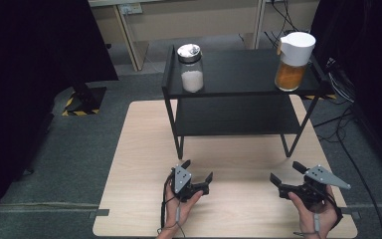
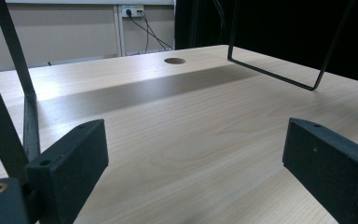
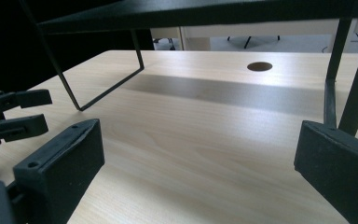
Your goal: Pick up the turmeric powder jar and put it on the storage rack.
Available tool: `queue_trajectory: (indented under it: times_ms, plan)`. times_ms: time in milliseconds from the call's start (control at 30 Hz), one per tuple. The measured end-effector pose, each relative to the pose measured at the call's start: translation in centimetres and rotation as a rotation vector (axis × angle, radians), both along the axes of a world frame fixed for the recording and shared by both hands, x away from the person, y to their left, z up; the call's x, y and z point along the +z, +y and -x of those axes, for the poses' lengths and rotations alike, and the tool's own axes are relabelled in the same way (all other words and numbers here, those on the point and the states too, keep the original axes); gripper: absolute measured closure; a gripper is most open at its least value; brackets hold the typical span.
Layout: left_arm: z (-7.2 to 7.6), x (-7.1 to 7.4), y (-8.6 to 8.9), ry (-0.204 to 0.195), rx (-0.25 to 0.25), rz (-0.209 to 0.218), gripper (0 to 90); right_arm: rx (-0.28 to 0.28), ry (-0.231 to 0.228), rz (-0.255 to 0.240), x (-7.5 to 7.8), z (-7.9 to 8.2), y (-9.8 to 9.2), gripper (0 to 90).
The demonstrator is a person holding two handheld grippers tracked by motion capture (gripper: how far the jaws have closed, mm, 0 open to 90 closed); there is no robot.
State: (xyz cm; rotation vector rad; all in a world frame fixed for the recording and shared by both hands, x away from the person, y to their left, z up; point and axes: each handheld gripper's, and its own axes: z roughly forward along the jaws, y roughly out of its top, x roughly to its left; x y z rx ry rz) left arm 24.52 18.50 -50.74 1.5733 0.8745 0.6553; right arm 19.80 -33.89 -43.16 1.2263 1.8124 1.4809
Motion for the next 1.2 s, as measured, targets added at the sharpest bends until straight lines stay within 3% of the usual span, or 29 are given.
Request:
queue_trajectory:
  times_ms: [1200]
  plan:
    - [0.0,0.0,0.0,-0.002,-0.001,0.001,6.2,-0.001,0.076,0.055,-2.3,-0.4,0.8,1.7]
